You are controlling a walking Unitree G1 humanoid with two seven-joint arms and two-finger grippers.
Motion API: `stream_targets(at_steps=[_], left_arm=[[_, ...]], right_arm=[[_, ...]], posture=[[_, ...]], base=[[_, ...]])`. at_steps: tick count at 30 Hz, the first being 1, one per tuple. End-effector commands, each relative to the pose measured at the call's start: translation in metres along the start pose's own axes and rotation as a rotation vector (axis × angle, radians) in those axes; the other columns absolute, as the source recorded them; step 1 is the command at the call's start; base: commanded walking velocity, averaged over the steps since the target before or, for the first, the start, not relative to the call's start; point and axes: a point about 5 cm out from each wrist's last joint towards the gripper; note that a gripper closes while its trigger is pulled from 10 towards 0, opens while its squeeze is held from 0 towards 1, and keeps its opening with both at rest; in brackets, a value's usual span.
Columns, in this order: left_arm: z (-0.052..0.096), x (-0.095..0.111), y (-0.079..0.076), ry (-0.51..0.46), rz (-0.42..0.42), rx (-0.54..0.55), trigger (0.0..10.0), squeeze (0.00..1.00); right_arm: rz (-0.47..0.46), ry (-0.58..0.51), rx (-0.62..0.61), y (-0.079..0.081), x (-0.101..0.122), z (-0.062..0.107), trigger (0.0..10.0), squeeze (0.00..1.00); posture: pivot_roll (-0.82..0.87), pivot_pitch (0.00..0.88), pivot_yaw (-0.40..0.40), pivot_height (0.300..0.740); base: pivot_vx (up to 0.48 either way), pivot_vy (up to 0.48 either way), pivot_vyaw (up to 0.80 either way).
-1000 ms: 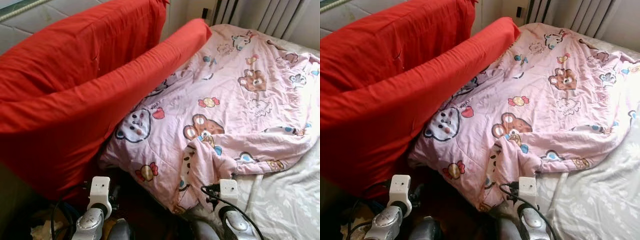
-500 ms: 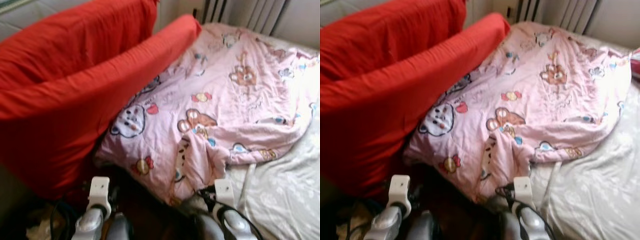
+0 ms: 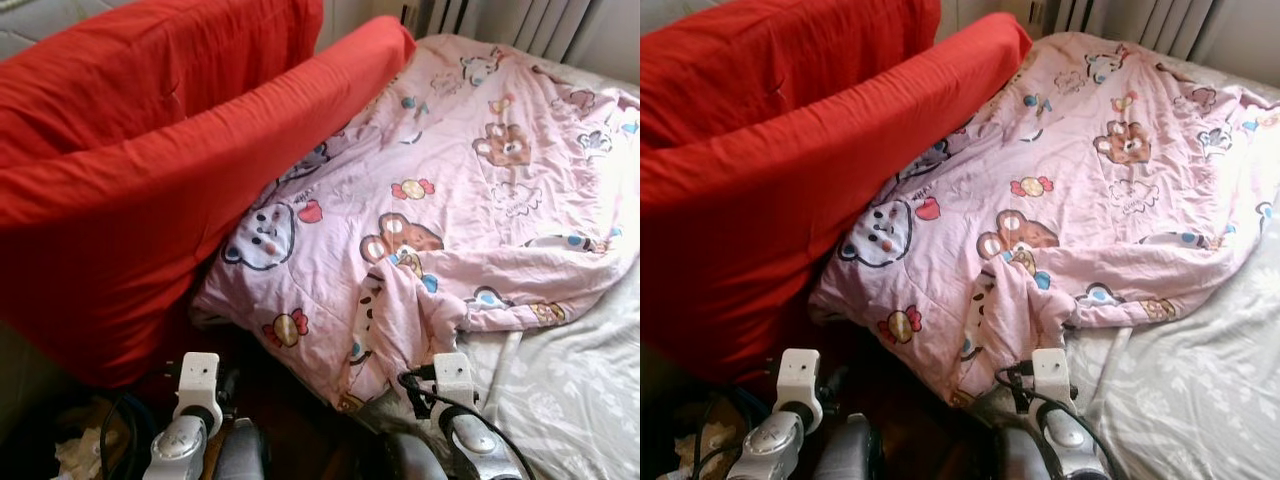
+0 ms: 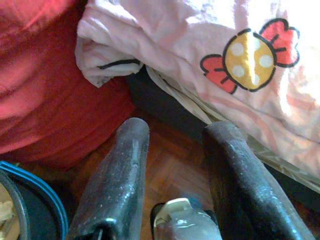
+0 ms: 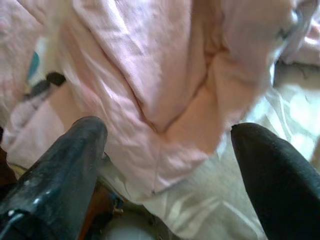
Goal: Clean up the room
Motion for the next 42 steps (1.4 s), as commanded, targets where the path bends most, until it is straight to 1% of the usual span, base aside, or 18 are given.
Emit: stream_targets(at_steps=[1,7,9,12,14,17,20,23,24,26,30,32,37,38,42], left_arm=[[0.005,-0.008,0.002,0.024,-0.015,-0.006,10.0,0.00],[0.008,-0.007,0.006,-0.001,-0.026,-0.004,10.0,0.00],[0.010,-0.005,0.008,-0.018,-0.026,0.000,10.0,0.00],[0.009,0.004,0.009,-0.063,-0.029,-0.002,10.0,0.00],[0.011,0.011,0.008,-0.100,-0.038,-0.010,10.0,0.00],[0.013,0.015,0.008,-0.122,-0.045,-0.016,10.0,0.00],[0.017,0.020,0.009,-0.148,-0.058,-0.023,10.0,0.00],[0.021,0.025,0.010,-0.167,-0.047,-0.018,10.0,0.00],[0.024,0.029,0.010,-0.180,-0.048,-0.019,10.0,0.00],[0.028,0.030,0.010,-0.186,-0.048,-0.020,10.0,0.00],[0.034,0.033,0.006,-0.188,-0.049,-0.038,10.0,0.00],[0.035,0.034,0.006,-0.189,-0.049,-0.040,10.0,0.00],[0.049,0.041,0.006,-0.184,-0.057,-0.044,10.0,0.00],[0.053,0.040,0.007,-0.177,-0.066,-0.045,10.0,0.00],[0.060,0.036,0.006,-0.159,-0.079,-0.050,10.0,0.00]], right_arm=[[0.006,0.039,0.011,0.002,-0.008,0.002,10.0,0.00],[0.013,0.041,0.020,0.005,-0.008,0.002,10.0,0.00],[0.013,0.037,0.021,0.006,-0.007,0.001,10.0,0.00],[0.014,0.033,0.021,0.006,-0.005,0.000,10.0,0.00],[0.016,0.025,0.015,0.005,-0.005,0.001,10.0,0.00],[0.016,0.020,0.009,0.004,-0.005,0.001,10.0,0.00],[0.021,0.013,-0.004,0.002,-0.005,0.001,10.0,0.00],[0.041,0.011,-0.019,0.000,-0.002,0.000,10.0,0.00],[0.050,0.010,-0.026,-0.001,0.000,0.000,10.0,0.00],[0.049,0.006,-0.027,-0.001,0.001,-0.001,10.0,0.00],[0.043,-0.013,-0.020,0.000,0.010,-0.004,10.0,0.00],[0.044,-0.011,-0.017,0.000,0.010,-0.004,10.0,0.00],[0.048,-0.015,-0.018,-0.002,0.014,-0.005,10.0,0.00],[0.046,-0.013,-0.022,-0.003,0.015,-0.005,10.0,0.00],[0.053,-0.002,-0.028,-0.005,0.013,-0.005,10.0,0.00]], posture=[[0.05,0.230,0.006,0.651],[0.07,0.252,0.014,0.651],[0.08,0.272,0.021,0.651],[0.08,0.289,0.026,0.651],[0.09,0.322,0.035,0.651],[0.09,0.340,0.041,0.651],[0.10,0.366,0.045,0.651],[0.11,0.386,0.044,0.651],[0.11,0.395,0.044,0.651],[0.11,0.403,0.046,0.651],[0.12,0.421,0.053,0.651],[0.13,0.423,0.054,0.651],[0.15,0.454,0.060,0.651],[0.15,0.459,0.062,0.651],[0.16,0.471,0.068,0.651]], base=[[0.000,0.000,0.00],[0.000,0.000,0.00],[0.000,0.000,0.00],[0.000,0.000,0.00],[0.000,0.000,0.00],[0.000,0.000,0.00],[0.000,0.000,0.00],[0.000,0.000,0.00],[0.000,0.000,0.00],[0.000,0.000,0.00],[0.000,0.000,0.00],[0.000,0.000,0.00],[0.000,0.000,0.00],[0.000,0.000,0.00],[0.000,0.000,0.00]])
Point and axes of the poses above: a point about 5 cm out from each wrist's last joint towards the gripper, its own z axis pointing back from the gripper into the wrist, its own x axis along the axis of the wrist's last joint, y = z × x, and after that the axes turned 3 degrees about -z, right-handed
